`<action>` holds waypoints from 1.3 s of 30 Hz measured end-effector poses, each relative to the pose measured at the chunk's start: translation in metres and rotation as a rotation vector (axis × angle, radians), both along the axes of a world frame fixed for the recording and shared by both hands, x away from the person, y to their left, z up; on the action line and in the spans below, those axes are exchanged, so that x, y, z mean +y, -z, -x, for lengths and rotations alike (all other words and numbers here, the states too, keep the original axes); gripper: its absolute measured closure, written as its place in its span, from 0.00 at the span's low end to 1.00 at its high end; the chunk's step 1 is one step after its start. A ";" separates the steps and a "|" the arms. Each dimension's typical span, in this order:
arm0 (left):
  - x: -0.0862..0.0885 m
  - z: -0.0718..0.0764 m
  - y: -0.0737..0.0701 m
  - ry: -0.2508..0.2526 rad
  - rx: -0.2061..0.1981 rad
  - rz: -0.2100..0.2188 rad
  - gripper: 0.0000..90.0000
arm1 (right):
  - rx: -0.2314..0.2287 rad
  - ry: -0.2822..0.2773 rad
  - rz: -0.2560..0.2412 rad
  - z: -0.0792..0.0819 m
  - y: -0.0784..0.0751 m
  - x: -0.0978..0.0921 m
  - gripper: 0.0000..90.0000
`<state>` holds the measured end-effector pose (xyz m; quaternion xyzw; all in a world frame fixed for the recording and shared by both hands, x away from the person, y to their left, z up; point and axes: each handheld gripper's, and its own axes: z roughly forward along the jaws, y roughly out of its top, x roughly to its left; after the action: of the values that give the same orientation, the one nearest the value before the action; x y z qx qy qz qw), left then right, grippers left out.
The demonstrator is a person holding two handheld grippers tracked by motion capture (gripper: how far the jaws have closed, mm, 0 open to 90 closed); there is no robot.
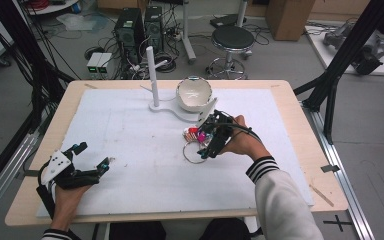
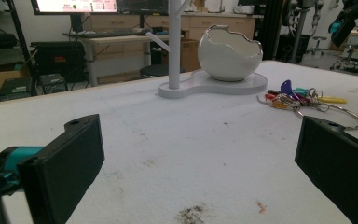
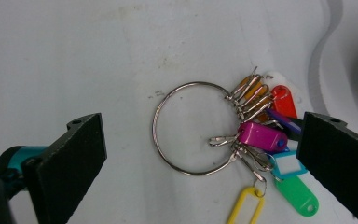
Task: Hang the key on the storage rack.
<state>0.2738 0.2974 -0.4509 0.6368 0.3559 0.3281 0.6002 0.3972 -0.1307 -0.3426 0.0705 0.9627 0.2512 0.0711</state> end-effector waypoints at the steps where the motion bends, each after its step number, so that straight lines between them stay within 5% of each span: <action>1: 0.000 0.000 0.000 0.000 0.000 -0.001 0.02 | 0.001 -0.005 0.005 0.000 0.002 0.002 0.01; 14: 0.000 0.000 0.000 0.002 -0.002 -0.003 0.02 | 0.039 -0.056 0.173 0.002 0.023 0.024 0.01; 39: 0.001 0.001 0.000 0.009 -0.009 0.000 0.02 | 0.095 -0.131 0.305 0.004 0.055 0.049 0.13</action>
<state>0.2730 0.2980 -0.4511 0.6370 0.3504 0.3282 0.6031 0.3931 -0.0819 -0.3974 0.0080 0.9945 0.1028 0.0189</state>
